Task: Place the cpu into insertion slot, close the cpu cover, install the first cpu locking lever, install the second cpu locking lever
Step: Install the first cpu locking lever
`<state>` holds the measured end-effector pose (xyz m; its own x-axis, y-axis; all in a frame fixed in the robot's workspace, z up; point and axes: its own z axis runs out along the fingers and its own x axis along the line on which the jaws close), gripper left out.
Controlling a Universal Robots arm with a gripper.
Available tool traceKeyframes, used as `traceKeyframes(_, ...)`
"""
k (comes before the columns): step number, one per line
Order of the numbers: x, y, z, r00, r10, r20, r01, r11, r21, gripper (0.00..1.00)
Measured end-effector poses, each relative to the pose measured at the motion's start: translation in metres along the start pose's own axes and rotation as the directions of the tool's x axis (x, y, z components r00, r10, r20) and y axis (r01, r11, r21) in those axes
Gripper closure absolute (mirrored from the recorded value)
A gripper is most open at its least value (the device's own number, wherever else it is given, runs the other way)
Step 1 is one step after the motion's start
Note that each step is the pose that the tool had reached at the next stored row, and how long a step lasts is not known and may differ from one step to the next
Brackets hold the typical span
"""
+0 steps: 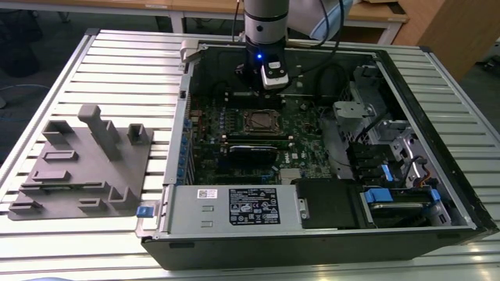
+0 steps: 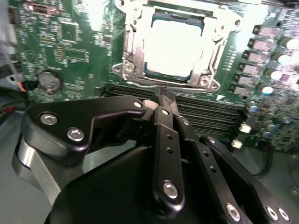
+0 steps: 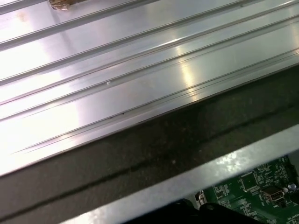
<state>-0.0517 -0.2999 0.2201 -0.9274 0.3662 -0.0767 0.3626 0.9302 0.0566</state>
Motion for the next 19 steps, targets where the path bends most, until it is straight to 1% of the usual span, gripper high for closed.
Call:
traceKeyframes(5, 0.0000, 0.0000, 0.0000, 1.0000, -0.003, -0.0013, 0.003, 1.0000, 0.0002, 0.89)
traceKeyframes(7, 0.0000, 0.0000, 0.0001, 0.9996, -0.027, -0.0026, 0.027, 0.9996, -0.0018, 0.89)
traceKeyframes(9, 0.0000, 0.0000, 0.0001, 0.9980, -0.062, -0.0045, 0.062, 0.9980, -0.0046, 0.89)
traceKeyframes(11, 0.0000, 0.0000, 0.0002, 0.9951, -0.099, -0.0063, 0.099, 0.9951, -0.0077, 0.89)
traceKeyframes(13, 0.0000, 0.0000, 0.0003, 0.9908, -0.135, -0.0081, 0.135, 0.9908, -0.0105, 0.89)
traceKeyframes(15, 0.0000, 0.0000, 0.0005, 0.9854, -0.170, -0.0097, 0.170, 0.9853, -0.0136, 0.89)
traceKeyframes(16, 0.0000, 0.0000, 0.0006, 0.9819, -0.189, -0.0105, 0.189, 0.9819, -0.0152, 0.89)
traceKeyframes(17, 0.0001, 0.0000, 0.0005, 0.9798, -0.200, -0.0110, 0.199, 0.9798, -0.0159, 0.89)
traceKeyframes(19, -0.0001, -0.0005, 0.0005, 0.9770, -0.213, -0.0115, 0.213, 0.9770, -0.0171, 0.89)
